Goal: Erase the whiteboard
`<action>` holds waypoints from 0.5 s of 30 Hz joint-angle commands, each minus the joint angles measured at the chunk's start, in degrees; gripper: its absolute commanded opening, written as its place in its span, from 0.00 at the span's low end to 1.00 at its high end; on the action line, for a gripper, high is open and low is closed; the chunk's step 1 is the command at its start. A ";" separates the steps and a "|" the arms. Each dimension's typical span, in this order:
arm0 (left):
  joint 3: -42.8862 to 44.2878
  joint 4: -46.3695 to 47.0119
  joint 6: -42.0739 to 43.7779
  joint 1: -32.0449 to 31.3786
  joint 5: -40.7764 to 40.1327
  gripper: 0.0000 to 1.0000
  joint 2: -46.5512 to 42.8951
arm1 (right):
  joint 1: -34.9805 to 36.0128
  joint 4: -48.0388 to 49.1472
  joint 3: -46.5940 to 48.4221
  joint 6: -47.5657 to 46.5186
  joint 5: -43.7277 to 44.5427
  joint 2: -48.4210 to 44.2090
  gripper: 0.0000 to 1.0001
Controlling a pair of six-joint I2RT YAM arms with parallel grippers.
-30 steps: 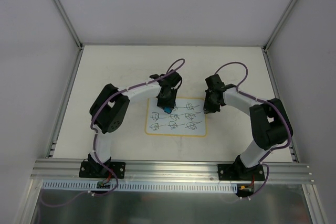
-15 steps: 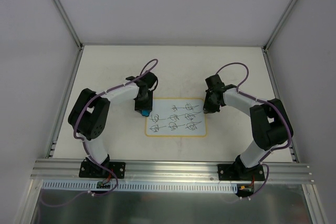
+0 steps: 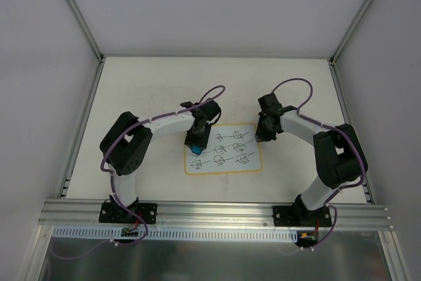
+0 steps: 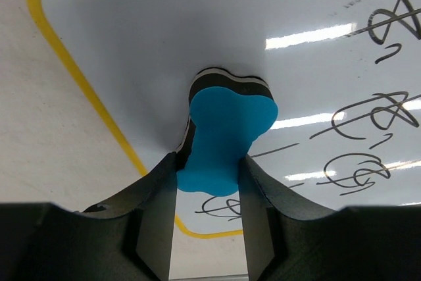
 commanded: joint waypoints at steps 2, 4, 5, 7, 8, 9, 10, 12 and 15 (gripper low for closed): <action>1.53 -0.01 -2.45 -1.80 7.76 0.00 5.56 | 0.11 -1.41 -1.54 0.57 1.36 0.29 0.00; 3.37 -0.10 -1.40 -4.08 7.78 0.00 6.53 | 0.02 -1.50 -1.46 0.57 1.37 0.47 0.00; 3.90 -0.10 -0.96 -4.87 7.43 0.00 6.88 | 0.11 -1.41 -1.37 0.57 1.28 0.47 0.00; 4.69 -0.19 -0.60 -5.05 6.99 0.00 8.02 | 0.11 -1.41 -1.19 0.57 1.10 0.47 0.00; 4.70 -0.19 -0.60 -4.53 6.73 0.00 8.29 | 0.02 -1.58 -1.11 0.57 1.10 0.56 0.00; 4.61 -0.19 -0.86 -3.74 6.90 0.00 8.55 | 0.11 -1.58 -0.93 0.66 1.10 0.47 0.00; 4.52 -0.10 -0.78 -1.65 6.99 0.00 8.64 | 0.02 -1.50 -0.84 0.66 1.19 0.38 0.00; 4.70 -0.10 0.01 0.39 6.46 0.00 8.73 | -0.06 -1.50 -0.93 0.83 1.45 -0.06 0.00; 7.06 -0.19 2.02 4.26 3.92 0.00 9.60 | -0.33 -1.50 -0.76 1.44 1.19 -0.15 0.00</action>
